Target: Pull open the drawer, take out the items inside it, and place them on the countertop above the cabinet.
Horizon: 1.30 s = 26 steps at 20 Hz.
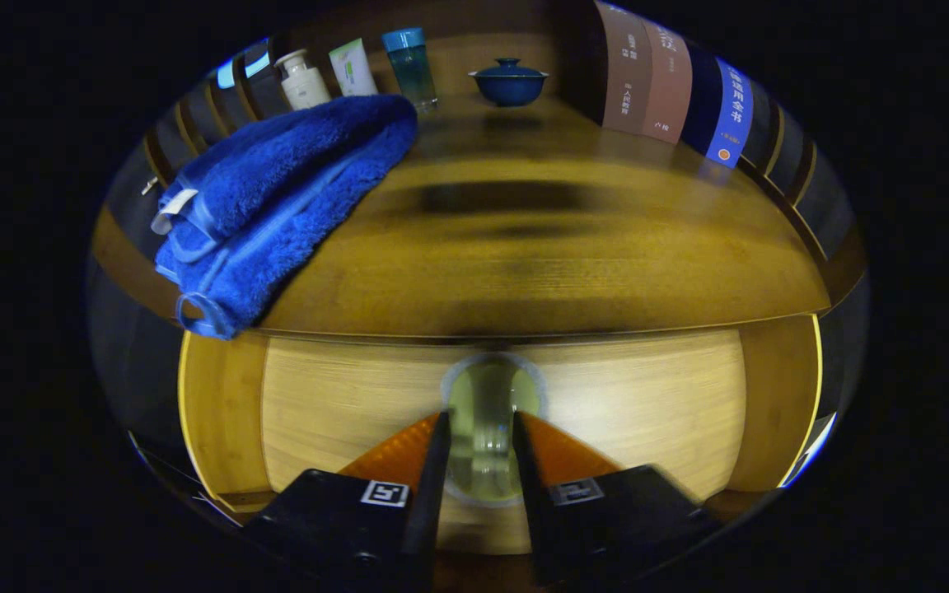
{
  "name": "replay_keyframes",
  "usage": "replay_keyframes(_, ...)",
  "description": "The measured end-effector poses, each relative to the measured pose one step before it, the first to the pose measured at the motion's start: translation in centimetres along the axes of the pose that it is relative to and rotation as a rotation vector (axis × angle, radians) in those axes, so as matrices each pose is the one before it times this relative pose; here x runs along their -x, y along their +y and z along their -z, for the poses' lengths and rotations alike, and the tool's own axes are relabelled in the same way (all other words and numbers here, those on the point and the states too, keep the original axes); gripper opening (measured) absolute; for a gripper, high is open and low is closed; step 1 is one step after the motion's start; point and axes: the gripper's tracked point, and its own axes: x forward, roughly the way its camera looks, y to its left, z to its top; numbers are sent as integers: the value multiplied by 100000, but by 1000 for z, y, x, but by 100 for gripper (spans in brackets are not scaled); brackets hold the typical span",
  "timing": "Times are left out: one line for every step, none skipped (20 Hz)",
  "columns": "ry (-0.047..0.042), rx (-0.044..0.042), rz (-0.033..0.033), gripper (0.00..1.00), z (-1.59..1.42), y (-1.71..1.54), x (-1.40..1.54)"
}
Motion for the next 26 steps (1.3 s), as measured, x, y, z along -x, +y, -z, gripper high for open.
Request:
replay_keyframes(-718,89,-255,23,624,123,-720)
replay_keyframes(269,1016,-568,22,-190,1,102)
replay_keyframes(258,224,-187,23,67,52,48)
replay_keyframes(16,304,-29,23,54,204,36)
replay_keyframes(141,556,-53,23,22,147,27)
replay_keyframes(-113,-199,-269,23,55,-87,13)
replay_keyframes(-323,-408,-467,23,18,53,190)
replay_keyframes(-1263,-1162,-168,23,-100,-60,412)
replay_keyframes(-1769,-675,252,23,-110,-9,701)
replay_keyframes(-2454,123,-553,23,-350,78,843)
replay_keyframes(-2419,702,399,23,-211,-182,762)
replay_keyframes(-1895,417,-448,23,-86,-141,891)
replay_keyframes(-1131,373,-704,23,45,120,1037)
replay_keyframes(-1506,404,-1380,23,57,199,1196)
replay_keyframes(-2625,863,-1090,23,-189,191,1444)
replay_keyframes(-3034,602,-399,23,-495,-113,1177)
replay_keyframes(-4021,420,22,22,-727,-33,1108)
replay_keyframes(-4309,-285,110,22,-950,-97,1133)
replay_keyframes(-3748,-1007,-143,22,-1113,-192,825)
replay_keyframes(-2902,-1229,-154,22,-938,12,422)
replay_keyframes(-2230,-893,-558,23,-1025,51,181)
replay_keyframes(-1453,-385,217,22,-983,-160,-39)
replay_keyframes(-814,141,109,22,-900,-43,-293)
replay_keyframes(-1186,12,115,23,-1116,17,-407)
replay_keyframes(-583,280,317,22,-1138,-52,-728)
replay_keyframes(-190,-106,-253,22,-1106,129,-799)
